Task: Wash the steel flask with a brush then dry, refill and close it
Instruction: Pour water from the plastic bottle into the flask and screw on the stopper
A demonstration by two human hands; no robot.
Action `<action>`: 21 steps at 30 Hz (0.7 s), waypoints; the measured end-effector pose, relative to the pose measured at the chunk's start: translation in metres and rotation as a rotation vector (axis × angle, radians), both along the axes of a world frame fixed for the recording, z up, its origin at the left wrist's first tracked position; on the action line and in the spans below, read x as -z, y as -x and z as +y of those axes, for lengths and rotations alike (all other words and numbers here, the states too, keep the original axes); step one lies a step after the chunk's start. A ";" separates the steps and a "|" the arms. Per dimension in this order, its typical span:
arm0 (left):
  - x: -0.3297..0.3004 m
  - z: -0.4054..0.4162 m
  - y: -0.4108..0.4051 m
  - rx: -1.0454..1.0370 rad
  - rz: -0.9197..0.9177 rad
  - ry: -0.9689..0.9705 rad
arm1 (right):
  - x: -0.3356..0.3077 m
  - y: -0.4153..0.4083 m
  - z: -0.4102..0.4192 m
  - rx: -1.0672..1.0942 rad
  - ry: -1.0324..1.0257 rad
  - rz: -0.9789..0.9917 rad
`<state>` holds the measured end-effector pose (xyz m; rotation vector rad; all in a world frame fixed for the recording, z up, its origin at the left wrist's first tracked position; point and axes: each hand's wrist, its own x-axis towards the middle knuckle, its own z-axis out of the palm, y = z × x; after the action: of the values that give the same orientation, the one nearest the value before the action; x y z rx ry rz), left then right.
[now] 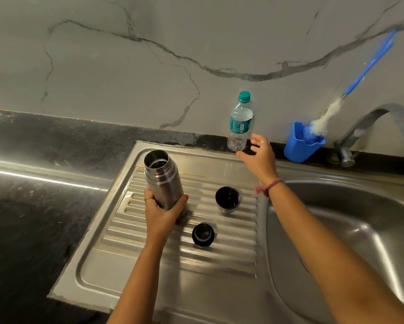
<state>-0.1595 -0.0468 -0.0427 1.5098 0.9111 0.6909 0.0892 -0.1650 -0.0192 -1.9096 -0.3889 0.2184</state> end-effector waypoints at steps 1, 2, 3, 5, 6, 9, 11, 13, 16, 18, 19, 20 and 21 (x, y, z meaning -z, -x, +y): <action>0.000 0.000 0.000 0.001 0.001 -0.001 | -0.005 0.016 -0.007 -0.012 -0.044 0.007; 0.000 0.000 0.001 0.003 0.001 0.000 | -0.008 0.033 -0.015 -0.028 -0.075 0.011; 0.000 0.000 0.001 0.006 -0.003 0.002 | -0.010 0.050 -0.023 -0.048 -0.099 0.015; 0.001 0.001 0.002 0.014 -0.007 0.004 | -0.008 0.085 -0.040 -0.088 -0.151 0.044; 0.001 0.001 0.002 0.016 -0.007 0.002 | -0.005 0.102 -0.049 -0.106 -0.180 0.071; 0.002 0.003 0.004 0.018 -0.003 -0.012 | 0.016 0.147 -0.068 -0.179 -0.172 0.126; 0.002 0.004 0.007 0.018 -0.003 -0.022 | 0.032 0.168 -0.075 -0.249 -0.088 0.145; 0.000 0.005 0.008 0.025 -0.001 -0.038 | 0.045 0.181 -0.079 -0.355 0.051 0.140; -0.003 0.006 0.010 0.050 0.004 -0.043 | 0.059 0.190 -0.077 -0.454 0.183 0.150; -0.005 0.006 0.010 0.059 0.006 -0.040 | 0.064 0.191 -0.071 -0.459 0.229 0.143; -0.006 0.006 0.011 0.060 0.005 -0.038 | 0.065 0.192 -0.067 -0.458 0.249 0.124; -0.007 0.006 0.011 0.060 0.005 -0.036 | 0.065 0.192 -0.064 -0.456 0.261 0.104; -0.008 0.007 0.012 0.059 0.007 -0.034 | 0.065 0.193 -0.060 -0.453 0.264 0.089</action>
<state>-0.1711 -0.0402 -0.0346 1.5641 0.8598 0.6618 -0.1039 -0.2253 -0.0841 -2.0379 -0.7619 0.6798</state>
